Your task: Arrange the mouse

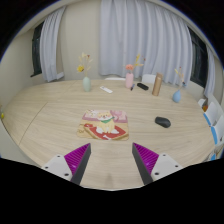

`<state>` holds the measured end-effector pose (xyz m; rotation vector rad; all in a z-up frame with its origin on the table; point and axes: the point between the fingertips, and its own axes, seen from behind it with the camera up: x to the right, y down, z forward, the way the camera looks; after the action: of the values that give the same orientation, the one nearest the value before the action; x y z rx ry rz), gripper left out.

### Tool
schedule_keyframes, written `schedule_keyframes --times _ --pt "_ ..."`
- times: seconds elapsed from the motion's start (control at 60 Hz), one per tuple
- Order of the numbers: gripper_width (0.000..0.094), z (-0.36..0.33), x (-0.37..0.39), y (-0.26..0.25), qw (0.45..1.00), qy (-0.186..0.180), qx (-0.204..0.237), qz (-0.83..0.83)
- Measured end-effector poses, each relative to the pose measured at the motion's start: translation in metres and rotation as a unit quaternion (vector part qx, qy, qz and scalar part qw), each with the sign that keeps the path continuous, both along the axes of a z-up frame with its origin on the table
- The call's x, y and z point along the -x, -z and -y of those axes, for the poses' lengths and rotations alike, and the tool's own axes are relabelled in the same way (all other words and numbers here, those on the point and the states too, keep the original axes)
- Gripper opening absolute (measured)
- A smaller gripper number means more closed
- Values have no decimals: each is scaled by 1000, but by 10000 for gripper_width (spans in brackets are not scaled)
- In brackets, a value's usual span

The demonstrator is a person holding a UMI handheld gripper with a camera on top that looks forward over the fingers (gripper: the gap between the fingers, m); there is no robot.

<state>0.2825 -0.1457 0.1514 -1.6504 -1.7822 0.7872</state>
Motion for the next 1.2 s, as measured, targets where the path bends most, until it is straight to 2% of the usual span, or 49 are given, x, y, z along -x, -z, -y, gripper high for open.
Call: schedule_keyframes --times 0.433,0.617,0.9,1.2 --pt "853 -163 -10 13 995 90 -36 -10" --pt "851 -226 -16 30 992 117 -46 -2" --pt "851 -271 22 66 994 110 -28 6" --pt "851 -289 96 100 997 73 -31 13"
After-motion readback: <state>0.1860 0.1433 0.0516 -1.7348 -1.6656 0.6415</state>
